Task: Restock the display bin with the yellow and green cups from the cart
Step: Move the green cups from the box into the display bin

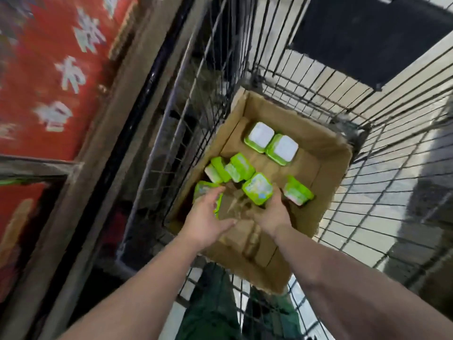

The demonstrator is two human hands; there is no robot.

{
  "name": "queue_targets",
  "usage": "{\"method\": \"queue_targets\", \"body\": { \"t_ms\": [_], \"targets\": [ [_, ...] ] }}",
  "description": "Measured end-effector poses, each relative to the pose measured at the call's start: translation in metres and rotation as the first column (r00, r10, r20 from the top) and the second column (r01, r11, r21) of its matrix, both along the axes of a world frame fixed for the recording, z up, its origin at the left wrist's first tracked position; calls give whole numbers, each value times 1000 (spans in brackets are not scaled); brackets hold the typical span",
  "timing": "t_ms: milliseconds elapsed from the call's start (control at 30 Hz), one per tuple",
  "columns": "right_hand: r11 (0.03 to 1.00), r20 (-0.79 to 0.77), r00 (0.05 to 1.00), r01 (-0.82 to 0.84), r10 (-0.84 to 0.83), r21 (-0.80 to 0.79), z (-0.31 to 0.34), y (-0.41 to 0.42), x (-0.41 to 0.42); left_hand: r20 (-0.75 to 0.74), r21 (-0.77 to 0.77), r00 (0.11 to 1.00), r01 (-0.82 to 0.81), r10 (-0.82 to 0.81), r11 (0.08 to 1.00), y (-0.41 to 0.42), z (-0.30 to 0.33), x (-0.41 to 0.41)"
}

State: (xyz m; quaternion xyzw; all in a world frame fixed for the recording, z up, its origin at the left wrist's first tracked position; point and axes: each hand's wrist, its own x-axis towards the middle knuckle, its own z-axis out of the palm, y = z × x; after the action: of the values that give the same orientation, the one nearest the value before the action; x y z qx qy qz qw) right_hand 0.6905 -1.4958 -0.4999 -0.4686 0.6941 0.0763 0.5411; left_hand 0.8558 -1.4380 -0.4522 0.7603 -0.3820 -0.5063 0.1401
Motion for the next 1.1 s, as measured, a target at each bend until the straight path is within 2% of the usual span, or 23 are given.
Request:
{"method": "queue_targets", "body": {
  "t_ms": [167, 400, 500, 633, 700, 733, 800, 867, 933, 1100],
  "targets": [
    [993, -40, 999, 9, -14, -119, -18, -8, -5, 10, -10, 1000, 29, -29, 1000, -10, -19, -11],
    [992, 14, 997, -69, 71, -106, 1, -4, -23, 14, 18, 995, 101, -102, 995, -32, -12, -15],
    [992, 163, 980, -108, 117, -67, -3, 5, -24, -108, 119, 989, -89, 102, 989, -38, -9, -19],
    [973, 243, 942, -216, 231, -88, 17, 5, -26, -313, 302, 875, -278, 370, 912, -34, -7, -25],
    [954, 205, 933, -272, 294, -128, 31, -4, -30, -384, 356, 790, -351, 479, 866, -32, -5, -26],
    [935, 139, 934, -300, 328, -187, 35, -9, -33, -390, 372, 757, -391, 524, 842, -31, -5, -25],
    [881, -93, 931, -364, 353, -303, 39, -20, -39, -376, 384, 721, -450, 582, 806, -26, -10, -21],
    [898, -240, 932, -335, 271, -286, 36, -25, -44, -364, 400, 707, -469, 607, 787, -22, -12, -17],
    [916, -284, 927, -318, 245, -247, 30, -23, -46, -361, 409, 701, -474, 615, 780, -18, -15, -14],
    [946, -252, 948, -249, 194, -210, 25, -4, -35, -365, 436, 652, -510, 664, 741, -16, -16, -13]
  ]
}}
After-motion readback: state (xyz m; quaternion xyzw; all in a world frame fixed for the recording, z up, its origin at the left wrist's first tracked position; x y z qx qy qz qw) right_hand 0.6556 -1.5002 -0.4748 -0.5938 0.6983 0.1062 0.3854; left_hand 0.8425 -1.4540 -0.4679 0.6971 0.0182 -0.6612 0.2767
